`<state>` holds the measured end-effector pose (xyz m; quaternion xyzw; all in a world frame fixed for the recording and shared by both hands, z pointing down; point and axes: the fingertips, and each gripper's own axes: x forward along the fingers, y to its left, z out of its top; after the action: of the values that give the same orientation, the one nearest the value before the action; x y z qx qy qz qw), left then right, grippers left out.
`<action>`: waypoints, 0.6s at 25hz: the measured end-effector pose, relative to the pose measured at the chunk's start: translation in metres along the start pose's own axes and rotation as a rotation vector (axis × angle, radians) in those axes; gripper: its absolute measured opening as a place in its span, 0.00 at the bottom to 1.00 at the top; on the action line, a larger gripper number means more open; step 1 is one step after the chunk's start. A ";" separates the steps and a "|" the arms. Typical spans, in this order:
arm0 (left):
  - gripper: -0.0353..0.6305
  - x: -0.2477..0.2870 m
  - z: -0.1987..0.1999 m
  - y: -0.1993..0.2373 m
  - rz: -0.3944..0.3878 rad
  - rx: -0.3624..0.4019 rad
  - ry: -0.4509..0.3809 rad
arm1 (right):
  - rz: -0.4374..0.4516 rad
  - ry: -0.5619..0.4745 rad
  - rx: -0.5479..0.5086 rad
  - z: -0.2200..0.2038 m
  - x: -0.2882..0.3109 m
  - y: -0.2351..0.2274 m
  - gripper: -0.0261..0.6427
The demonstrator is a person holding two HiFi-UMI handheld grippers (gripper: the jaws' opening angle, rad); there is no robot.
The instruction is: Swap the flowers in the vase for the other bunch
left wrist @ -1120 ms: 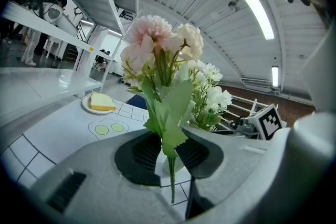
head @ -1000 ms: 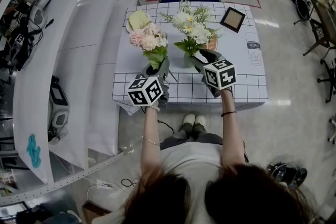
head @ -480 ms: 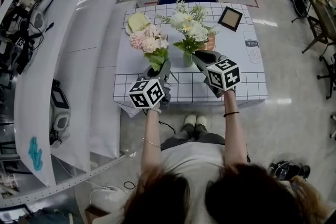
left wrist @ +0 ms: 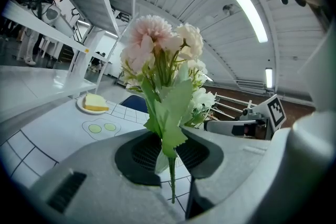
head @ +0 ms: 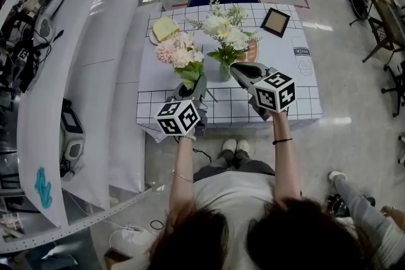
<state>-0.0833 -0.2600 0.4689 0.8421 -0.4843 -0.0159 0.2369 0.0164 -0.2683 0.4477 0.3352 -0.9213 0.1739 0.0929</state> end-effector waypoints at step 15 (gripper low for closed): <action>0.18 -0.011 0.016 -0.015 -0.012 0.089 -0.049 | 0.084 -0.119 0.011 0.017 -0.017 0.020 0.05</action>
<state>-0.0812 -0.2509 0.4461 0.8540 -0.4852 -0.0165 0.1872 0.0154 -0.2506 0.4222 0.3065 -0.9375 0.1625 0.0288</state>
